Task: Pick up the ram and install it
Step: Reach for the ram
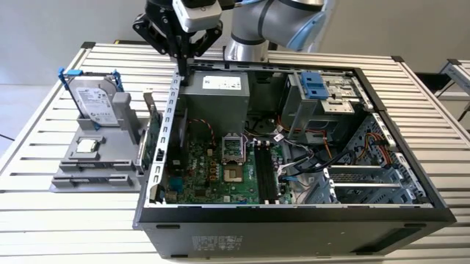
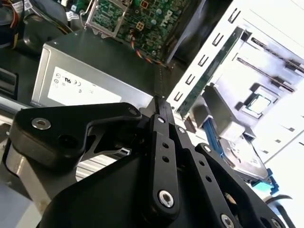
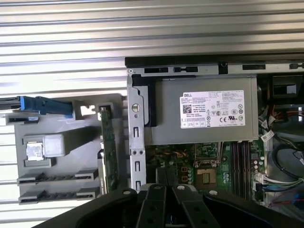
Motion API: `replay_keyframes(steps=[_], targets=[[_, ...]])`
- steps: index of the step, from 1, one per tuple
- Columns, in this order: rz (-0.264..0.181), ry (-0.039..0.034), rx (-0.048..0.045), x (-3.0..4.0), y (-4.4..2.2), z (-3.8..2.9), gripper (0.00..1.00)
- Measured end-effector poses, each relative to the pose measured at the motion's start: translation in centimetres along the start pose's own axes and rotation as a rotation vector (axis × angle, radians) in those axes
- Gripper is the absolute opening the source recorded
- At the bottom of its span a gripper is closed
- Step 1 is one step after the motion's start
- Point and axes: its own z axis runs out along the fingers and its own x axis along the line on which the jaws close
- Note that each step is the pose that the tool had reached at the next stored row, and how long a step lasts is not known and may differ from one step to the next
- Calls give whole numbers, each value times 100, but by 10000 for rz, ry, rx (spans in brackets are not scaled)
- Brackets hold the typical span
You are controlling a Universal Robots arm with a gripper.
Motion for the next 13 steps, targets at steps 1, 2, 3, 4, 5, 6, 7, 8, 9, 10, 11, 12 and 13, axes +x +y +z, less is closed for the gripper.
replay_keyframes(steps=[1,2,3,4,5,6,7,8,9,10,11,12,13], targets=[[-1,1,0,15,-1,0,0],[-4,2,1,30,-2,-1,0],[-5,3,0,45,-3,-1,0],[-6,4,0,61,-4,-1,0],[-8,5,0,76,-5,-1,0],[-9,6,0,92,-6,-1,0],[-10,7,0,109,-7,-1,0],[-11,7,0,126,-8,-1,0],[-13,7,0,144,-10,-2,0],[-14,8,1,160,-11,-2,0],[-16,8,1,179,-12,-2,0],[-18,8,0,196,-13,-2,0],[-20,8,1,213,-14,-3,0]])
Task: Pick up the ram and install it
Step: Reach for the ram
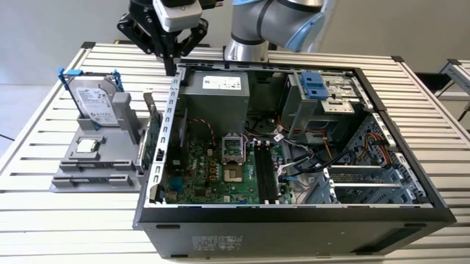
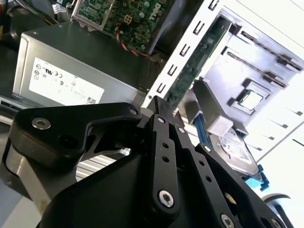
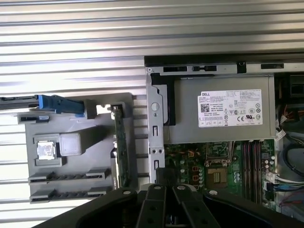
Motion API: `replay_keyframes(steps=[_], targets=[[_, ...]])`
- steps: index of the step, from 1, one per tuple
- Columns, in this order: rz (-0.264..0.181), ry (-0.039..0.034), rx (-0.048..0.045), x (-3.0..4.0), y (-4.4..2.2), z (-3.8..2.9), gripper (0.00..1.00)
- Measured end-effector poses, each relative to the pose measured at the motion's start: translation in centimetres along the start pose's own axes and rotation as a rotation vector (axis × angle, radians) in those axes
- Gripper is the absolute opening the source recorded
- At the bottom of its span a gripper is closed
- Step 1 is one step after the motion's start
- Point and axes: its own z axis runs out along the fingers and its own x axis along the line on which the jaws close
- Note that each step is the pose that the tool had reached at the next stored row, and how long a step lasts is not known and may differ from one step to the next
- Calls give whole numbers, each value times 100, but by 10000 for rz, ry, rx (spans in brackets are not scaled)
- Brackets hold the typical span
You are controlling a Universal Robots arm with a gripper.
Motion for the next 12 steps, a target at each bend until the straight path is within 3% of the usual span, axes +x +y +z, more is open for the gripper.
replay_keyframes(steps=[12], targets=[[-16,1,-1,181,-11,-1,0]])
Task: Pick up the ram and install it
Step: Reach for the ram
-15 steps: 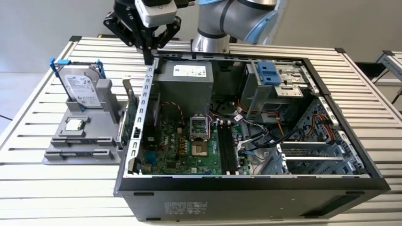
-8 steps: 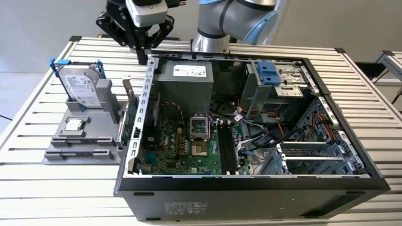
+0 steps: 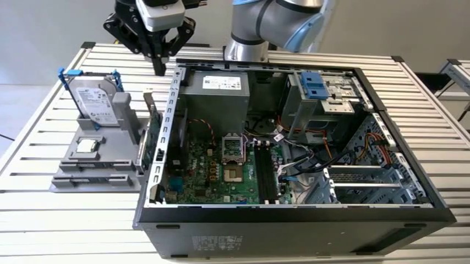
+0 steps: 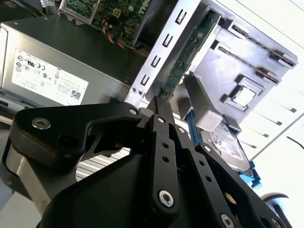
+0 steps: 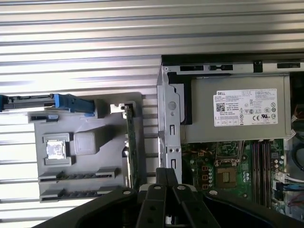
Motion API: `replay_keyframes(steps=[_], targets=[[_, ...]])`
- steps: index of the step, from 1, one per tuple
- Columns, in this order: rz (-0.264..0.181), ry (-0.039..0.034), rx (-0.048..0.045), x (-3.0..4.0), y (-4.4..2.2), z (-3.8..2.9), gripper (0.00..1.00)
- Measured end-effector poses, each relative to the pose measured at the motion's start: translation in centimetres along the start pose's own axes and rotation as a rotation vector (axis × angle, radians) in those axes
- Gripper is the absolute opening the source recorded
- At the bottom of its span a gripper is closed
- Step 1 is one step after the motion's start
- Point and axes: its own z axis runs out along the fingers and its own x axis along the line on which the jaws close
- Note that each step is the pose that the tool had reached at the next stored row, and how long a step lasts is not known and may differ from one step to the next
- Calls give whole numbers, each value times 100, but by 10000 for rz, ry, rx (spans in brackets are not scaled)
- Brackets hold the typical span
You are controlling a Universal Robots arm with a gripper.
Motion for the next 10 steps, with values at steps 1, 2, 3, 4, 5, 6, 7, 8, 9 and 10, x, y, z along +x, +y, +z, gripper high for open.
replay_keyframes(steps=[1,2,3,4,5,6,7,8,9,10], targets=[[-1,0,1,14,-1,0,0],[-2,0,1,27,-1,0,0],[-2,0,1,40,-2,-1,0],[-2,0,1,52,-3,-1,0],[-2,0,0,64,-4,0,0],[-2,0,0,75,-4,-1,0],[-2,1,0,90,-5,-1,0],[-3,1,1,103,-6,-1,0],[-2,2,1,116,-7,-2,0],[-3,3,1,131,-7,-2,0]])
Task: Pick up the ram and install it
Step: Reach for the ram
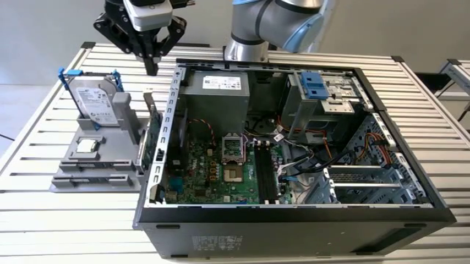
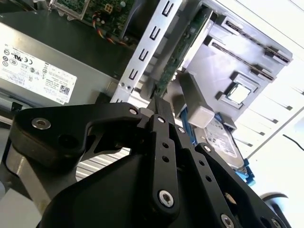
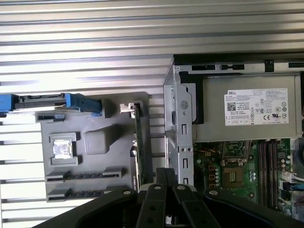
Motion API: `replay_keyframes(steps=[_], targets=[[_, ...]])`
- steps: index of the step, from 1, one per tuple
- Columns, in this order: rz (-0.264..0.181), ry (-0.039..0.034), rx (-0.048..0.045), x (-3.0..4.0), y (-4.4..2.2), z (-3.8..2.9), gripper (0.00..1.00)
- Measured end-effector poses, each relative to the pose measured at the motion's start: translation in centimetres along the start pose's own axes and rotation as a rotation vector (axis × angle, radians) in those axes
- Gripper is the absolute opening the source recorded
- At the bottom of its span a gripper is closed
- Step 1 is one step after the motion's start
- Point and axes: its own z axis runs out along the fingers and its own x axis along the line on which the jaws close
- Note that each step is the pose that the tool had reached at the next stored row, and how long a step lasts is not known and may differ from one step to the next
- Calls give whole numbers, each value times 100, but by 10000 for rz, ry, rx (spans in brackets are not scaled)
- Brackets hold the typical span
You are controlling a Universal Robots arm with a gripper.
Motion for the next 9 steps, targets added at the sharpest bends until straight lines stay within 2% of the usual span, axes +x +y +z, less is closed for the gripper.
replay_keyframes(steps=[9], targets=[[0,28,1,127,-8,-2,0]])
